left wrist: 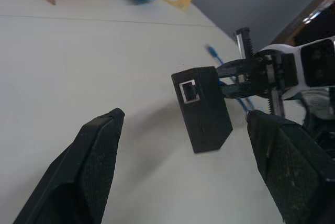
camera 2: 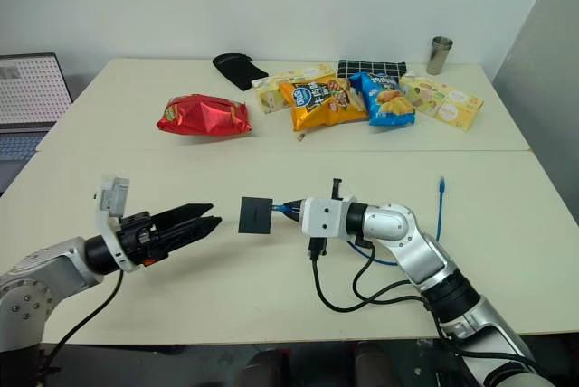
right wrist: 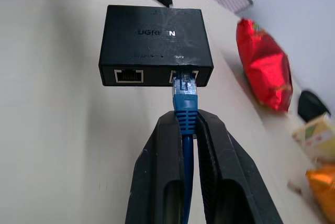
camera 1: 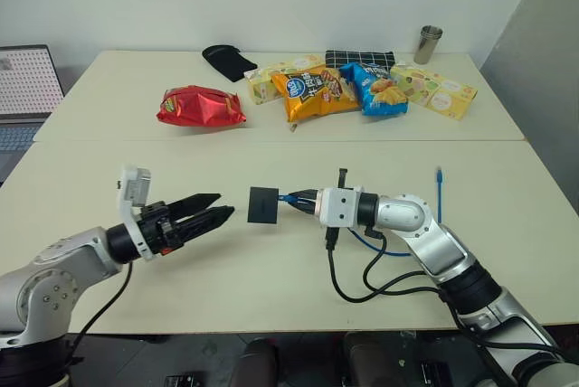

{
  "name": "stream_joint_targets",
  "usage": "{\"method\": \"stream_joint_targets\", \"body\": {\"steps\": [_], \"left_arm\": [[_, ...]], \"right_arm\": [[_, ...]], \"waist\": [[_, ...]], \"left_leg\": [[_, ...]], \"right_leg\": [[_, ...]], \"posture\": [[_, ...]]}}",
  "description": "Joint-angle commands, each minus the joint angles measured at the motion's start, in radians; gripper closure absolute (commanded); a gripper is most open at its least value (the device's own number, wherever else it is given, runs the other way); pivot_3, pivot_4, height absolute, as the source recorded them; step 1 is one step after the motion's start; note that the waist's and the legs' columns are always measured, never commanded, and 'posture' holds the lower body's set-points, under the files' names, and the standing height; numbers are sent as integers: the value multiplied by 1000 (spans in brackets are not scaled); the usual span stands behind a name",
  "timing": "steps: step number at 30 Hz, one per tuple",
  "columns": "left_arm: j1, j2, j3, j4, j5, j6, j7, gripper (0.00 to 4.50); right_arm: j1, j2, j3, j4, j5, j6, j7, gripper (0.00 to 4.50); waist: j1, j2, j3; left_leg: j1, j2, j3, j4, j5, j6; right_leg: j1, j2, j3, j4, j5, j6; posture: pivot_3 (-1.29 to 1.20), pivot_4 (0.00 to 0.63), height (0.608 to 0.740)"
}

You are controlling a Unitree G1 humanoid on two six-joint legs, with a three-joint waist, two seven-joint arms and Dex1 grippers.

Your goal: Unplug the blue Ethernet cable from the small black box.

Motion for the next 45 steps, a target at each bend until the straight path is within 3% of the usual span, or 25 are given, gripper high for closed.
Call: {"method": "stream_joint_targets", "body": {"steps": [1,8,11,23,29,30,38,42,45], "left_arm": [[-20,-4,-44,-48,-30,11,-9,524],[-41,-10,-71,-39,-46,2,-12,524],[-44,-13,-74,-37,-48,-3,-15,991],[-45,-31,-89,-32,-41,-15,-4,3564],[-48,-30,-94,-27,-38,-16,-4,3704],[-49,-29,-95,-25,-37,-16,-6,3704],[-60,-24,-104,-10,-30,-17,-10,3704],[-68,-23,-115,-6,-16,-24,-17,3704],[-75,-9,-138,-6,8,-35,-44,3704]], "right_arm": [[-37,1,-13,-18,-5,-108,22,4411],[-51,-2,-12,0,-23,-171,35,4420],[-54,3,-15,5,-33,-189,35,4421],[-60,10,-23,27,-61,-249,17,4422],[-60,0,-9,43,-89,-313,21,4423],[-60,0,-11,43,-88,-317,19,3863],[-64,-22,-31,23,-57,-293,53,2343],[-33,-88,-51,-44,19,-217,134,1510],[4,-143,-89,-145,149,-41,200,1508]], "waist": [[1,0,0],[4,0,0],[4,0,0],[7,0,0],[7,0,0],[7,0,0],[8,0,0],[9,0,0],[11,0,0]], "left_leg": [[0,0,0,0,0,0],[0,0,-1,0,0,0],[0,0,0,0,0,0],[0,0,0,0,0,0],[0,0,0,0,0,0],[0,0,0,0,0,0],[0,0,0,0,0,0],[0,0,-1,0,0,0],[0,0,-2,1,0,0]], "right_leg": [[0,0,0,0,0,0],[1,0,0,0,0,0],[1,0,0,0,0,0],[1,0,0,0,0,0],[1,0,0,0,0,0],[1,0,0,0,0,0],[1,0,0,0,0,0],[1,-1,0,-1,0,0],[2,-1,0,-1,0,0]], "posture": [[0,150,740],[0,150,740],[0,150,740],[0,150,740],[0,150,740],[0,150,740],[0,150,740],[0,150,740],[0,150,740]]}}
